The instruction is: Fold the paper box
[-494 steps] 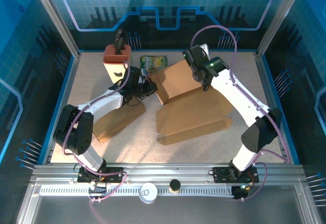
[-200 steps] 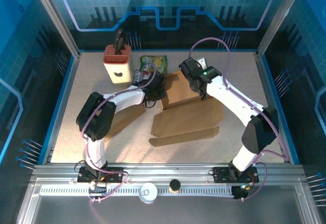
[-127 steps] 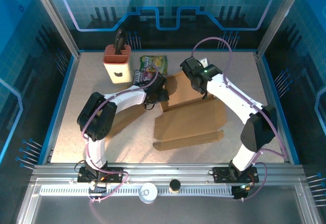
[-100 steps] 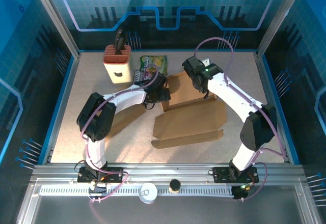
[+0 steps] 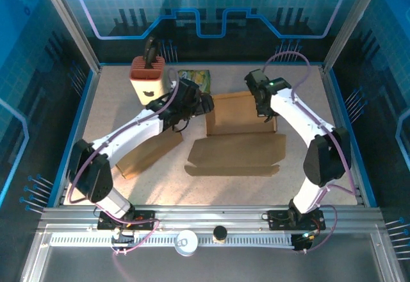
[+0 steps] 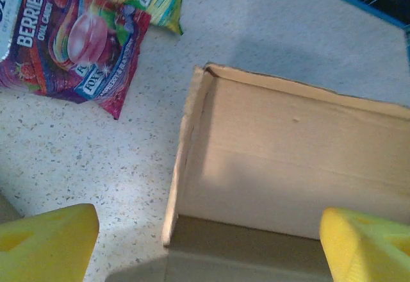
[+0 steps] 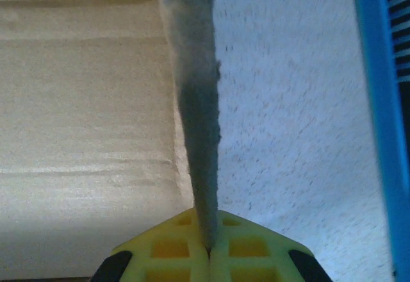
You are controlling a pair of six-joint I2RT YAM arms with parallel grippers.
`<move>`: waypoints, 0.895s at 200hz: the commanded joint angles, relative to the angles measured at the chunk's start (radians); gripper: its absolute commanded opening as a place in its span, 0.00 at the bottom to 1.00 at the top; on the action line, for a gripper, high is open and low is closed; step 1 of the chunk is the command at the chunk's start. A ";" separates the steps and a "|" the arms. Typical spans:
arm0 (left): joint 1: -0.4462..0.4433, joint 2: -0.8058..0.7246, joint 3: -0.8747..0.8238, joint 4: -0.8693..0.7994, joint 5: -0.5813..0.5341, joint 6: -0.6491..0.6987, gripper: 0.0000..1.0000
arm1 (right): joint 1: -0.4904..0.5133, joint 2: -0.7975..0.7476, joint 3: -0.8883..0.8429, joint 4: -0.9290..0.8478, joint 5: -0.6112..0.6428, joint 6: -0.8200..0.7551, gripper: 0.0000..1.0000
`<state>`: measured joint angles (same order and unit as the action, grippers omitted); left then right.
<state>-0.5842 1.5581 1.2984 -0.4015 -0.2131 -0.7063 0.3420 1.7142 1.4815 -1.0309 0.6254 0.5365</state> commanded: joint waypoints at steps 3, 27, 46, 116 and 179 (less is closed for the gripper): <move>-0.025 -0.098 -0.064 -0.025 -0.010 -0.002 0.84 | -0.112 -0.062 -0.090 0.032 -0.189 0.116 0.00; -0.057 -0.194 -0.116 -0.103 -0.056 -0.009 0.79 | -0.191 -0.054 -0.114 0.005 -0.243 0.193 0.00; -0.091 -0.293 -0.179 -0.133 -0.075 -0.026 0.75 | -0.242 -0.038 -0.130 -0.017 -0.297 0.269 0.00; -0.260 -0.464 -0.238 -0.301 -0.174 -0.043 0.69 | -0.353 -0.052 -0.217 -0.098 -0.473 0.666 0.00; -0.287 -0.430 -0.413 -0.121 -0.072 -0.115 0.59 | -0.337 -0.126 -0.443 0.016 -0.777 0.966 0.00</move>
<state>-0.8631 1.0912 0.9463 -0.6151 -0.3359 -0.7765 -0.0021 1.6272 1.1179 -1.0573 0.0227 1.3186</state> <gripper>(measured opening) 0.611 0.041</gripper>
